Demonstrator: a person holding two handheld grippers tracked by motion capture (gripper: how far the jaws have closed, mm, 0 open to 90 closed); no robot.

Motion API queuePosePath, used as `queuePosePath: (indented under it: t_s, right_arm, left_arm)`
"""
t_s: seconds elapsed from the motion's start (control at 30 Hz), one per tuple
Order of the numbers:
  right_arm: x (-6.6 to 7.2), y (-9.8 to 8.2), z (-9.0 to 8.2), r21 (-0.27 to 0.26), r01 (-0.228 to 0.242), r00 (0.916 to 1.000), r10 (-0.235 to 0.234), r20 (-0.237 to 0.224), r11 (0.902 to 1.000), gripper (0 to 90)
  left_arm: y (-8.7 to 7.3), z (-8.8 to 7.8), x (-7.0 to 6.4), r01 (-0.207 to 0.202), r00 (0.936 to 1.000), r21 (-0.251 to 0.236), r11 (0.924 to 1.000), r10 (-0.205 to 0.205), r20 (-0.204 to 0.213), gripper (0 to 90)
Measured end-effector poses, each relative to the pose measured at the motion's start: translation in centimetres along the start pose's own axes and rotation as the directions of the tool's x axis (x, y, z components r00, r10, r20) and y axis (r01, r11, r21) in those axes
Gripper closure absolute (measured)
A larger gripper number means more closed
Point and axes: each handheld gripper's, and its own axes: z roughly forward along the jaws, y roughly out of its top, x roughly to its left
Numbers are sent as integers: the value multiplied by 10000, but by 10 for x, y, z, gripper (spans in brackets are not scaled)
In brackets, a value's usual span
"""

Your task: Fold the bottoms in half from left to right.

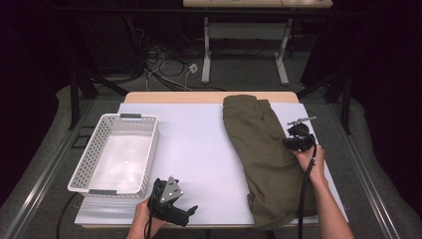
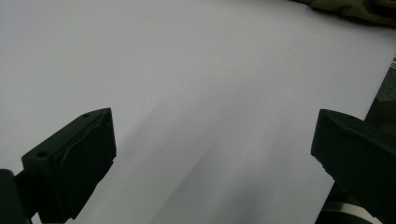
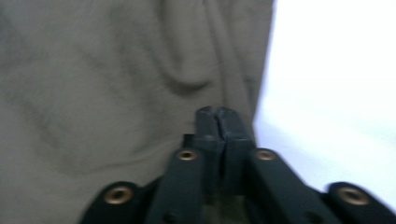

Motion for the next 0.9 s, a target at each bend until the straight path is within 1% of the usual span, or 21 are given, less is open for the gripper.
queuePosePath:
  t_s: [0.03, 0.1, 0.13, 0.17, 0.23, 0.27, 0.3, 0.37, 0.4, 0.43, 0.5, 0.53, 0.57, 0.6, 0.67, 0.7, 0.73, 0.8, 0.83, 0.87, 0.9]
  right_arm:
    - [0, 0, 3, -36, 62, 9999, -63, -135, 10000, 727]
    - [1, 1, 6, 87, 108, 9998, -107, -150, 9999, 651]
    - [1, 1, 7, 21, 52, 9997, -52, -232, 10000, 600]
    - [0, 1, 8, -34, -7, 9998, 6, -222, 10000, 582]
    - [-1, 0, 10, -42, 59, 10000, -59, -21, 10000, 573]
    - [-1, 0, 10, -91, -46, 10000, 46, -35, 9999, 571]
    - [-1, 0, 11, -122, -32, 10000, 32, -35, 9999, 566]
    - [-1, 0, 14, -97, 1, 10000, -2, -83, 10000, 565]
    - [0, 0, 17, -86, 94, 9998, -95, -160, 9999, 573]
    - [1, -1, 18, -86, 167, 9998, -168, -101, 9998, 600]
    - [3, -1, 19, -46, 132, 9995, -133, -287, 9999, 665]
    - [4, 0, 18, -16, 271, 9990, -271, -355, 9996, 676]
    - [6, 0, 18, -20, 275, 9989, -276, -373, 9996, 693]
    - [6, 0, 17, -23, 482, 9976, -483, -502, 9988, 708]
    - [7, 0, 18, 19, 575, 9972, -573, -481, 9983, 722]
    - [7, 0, 18, 26, 591, 9966, -588, -571, 9983, 740]
    - [7, 0, 18, 0, 602, 9965, -601, -588, 9982, 759]
    - [6, 0, 18, -36, 583, 9968, -584, -552, 9983, 763]
    - [6, 0, 18, -92, 518, 9971, -522, -559, 9986, 750]
    - [6, 1, 19, -253, 469, 9975, -482, -522, 9986, 718]
    - [7, 1, 20, -347, 287, 9985, -303, -460, 9990, 713]
  left_arm:
    - [0, 0, 0, -3, 10000, 21, 10000, 3, 19, 0]
    - [0, 0, 0, 13, 10000, 6, 10000, -13, 12, 0]
    - [0, 0, 0, 6, 10000, 14, 10000, -6, 12, 0]
    - [0, 0, -1, 50, 10000, 21, 10000, -50, 33, 0]
    - [0, 0, -1, -16, 10000, -28, 10000, 16, -22, 0]
    - [0, 0, -1, -8, 10000, -31, 10000, 8, -19, 0]
    - [0, 0, -1, -8, 10000, -31, 10000, 8, -19, 0]
    - [0, 1, -1, 55, 10000, 7, 10000, -55, 12, 0]
    - [1, 0, -1, -2, 9999, 135, 9999, 0, 103, 0]
    - [1, 0, -1, -53, 9999, 146, 9999, 52, 91, 0]
    - [1, 1, -1, -26, 10000, 98, 9999, 26, 57, 0]
    - [1, 1, -2, 15, 10000, 62, 10000, -15, 70, 0]
    - [0, 1, -2, 40, 10000, 20, 10000, -40, 58, 0]
    - [0, 1, -2, 29, 10000, 32, 10000, -29, 46, 0]
    - [0, 1, -1, 0, 10000, 25, 10000, 0, 17, 0]
    - [0, 0, 1, -35, 9999, 156, 9999, 33, 103, 0]
    - [0, 2, 0, 16, 10000, 25, 10000, -16, 29, 0]
    - [0, 1, 0, 68, 10000, -2, 10000, -68, 45, 0]
    - [0, 1, -1, 54, 10000, 63, 10000, -54, 65, 0]
    - [0, 1, -1, 49, 10000, -15, 10000, -49, 17, 0]
    - [0, 1, -2, 19, 10000, 1, 10000, -19, 29, 0]
